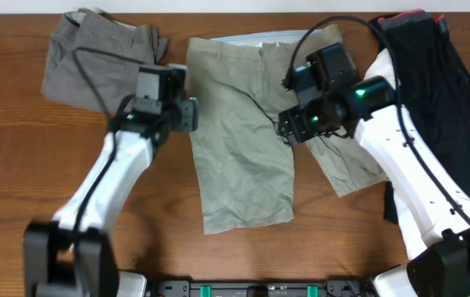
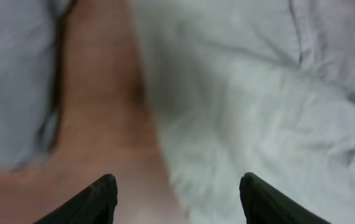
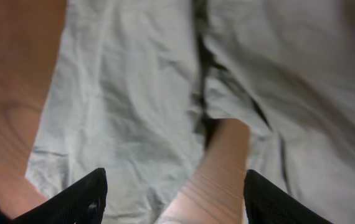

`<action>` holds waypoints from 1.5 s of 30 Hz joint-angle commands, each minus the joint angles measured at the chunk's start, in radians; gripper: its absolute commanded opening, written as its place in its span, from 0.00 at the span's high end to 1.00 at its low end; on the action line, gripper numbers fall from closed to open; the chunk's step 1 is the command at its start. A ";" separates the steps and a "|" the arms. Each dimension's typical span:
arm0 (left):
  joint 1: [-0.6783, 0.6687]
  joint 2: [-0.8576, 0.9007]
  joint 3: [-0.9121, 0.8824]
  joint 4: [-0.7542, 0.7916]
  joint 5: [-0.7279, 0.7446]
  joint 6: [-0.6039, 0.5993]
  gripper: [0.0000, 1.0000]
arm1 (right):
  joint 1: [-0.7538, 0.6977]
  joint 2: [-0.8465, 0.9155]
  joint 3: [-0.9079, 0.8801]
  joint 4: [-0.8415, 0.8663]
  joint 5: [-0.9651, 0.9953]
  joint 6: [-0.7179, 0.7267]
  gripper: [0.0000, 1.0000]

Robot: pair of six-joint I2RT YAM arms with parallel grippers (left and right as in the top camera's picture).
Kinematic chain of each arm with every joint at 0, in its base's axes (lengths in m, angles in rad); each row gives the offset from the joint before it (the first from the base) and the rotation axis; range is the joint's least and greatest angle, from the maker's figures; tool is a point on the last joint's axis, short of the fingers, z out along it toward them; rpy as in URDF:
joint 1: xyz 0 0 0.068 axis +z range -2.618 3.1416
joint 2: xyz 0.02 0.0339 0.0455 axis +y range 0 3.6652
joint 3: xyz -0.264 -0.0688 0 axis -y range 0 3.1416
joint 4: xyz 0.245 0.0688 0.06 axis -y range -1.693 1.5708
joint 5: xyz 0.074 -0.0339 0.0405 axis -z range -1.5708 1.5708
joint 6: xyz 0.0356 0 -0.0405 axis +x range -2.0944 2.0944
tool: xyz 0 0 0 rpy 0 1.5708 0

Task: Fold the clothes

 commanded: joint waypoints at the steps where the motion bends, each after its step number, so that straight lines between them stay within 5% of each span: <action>1: -0.002 0.113 0.008 0.105 0.111 0.085 0.36 | -0.045 -0.006 0.004 -0.009 0.017 0.034 0.33; 5: -0.002 0.209 0.008 0.250 0.126 0.085 0.45 | -0.065 -0.006 0.004 -0.015 0.017 0.036 0.52; 9: -0.003 0.277 0.008 0.346 0.126 0.104 0.67 | -0.066 -0.006 0.004 -0.010 0.017 0.036 0.81; 14: -0.004 0.337 0.008 0.356 0.125 0.114 0.88 | -0.066 -0.006 0.004 -0.006 0.017 0.036 0.85; 22: -0.003 0.401 0.008 0.205 0.104 0.090 0.90 | -0.065 -0.006 0.004 -0.006 0.017 0.036 0.85; 32: 0.031 0.401 0.008 -0.330 -0.066 -0.354 0.85 | -0.066 -0.006 0.004 0.015 0.022 0.035 0.78; 37: 0.066 0.400 0.008 -0.572 0.029 -0.357 0.61 | -0.066 -0.003 0.004 0.046 0.032 0.036 0.75; 45: 0.073 0.355 0.008 -0.825 0.061 -0.294 0.63 | -0.066 0.090 0.004 0.081 0.032 0.047 0.76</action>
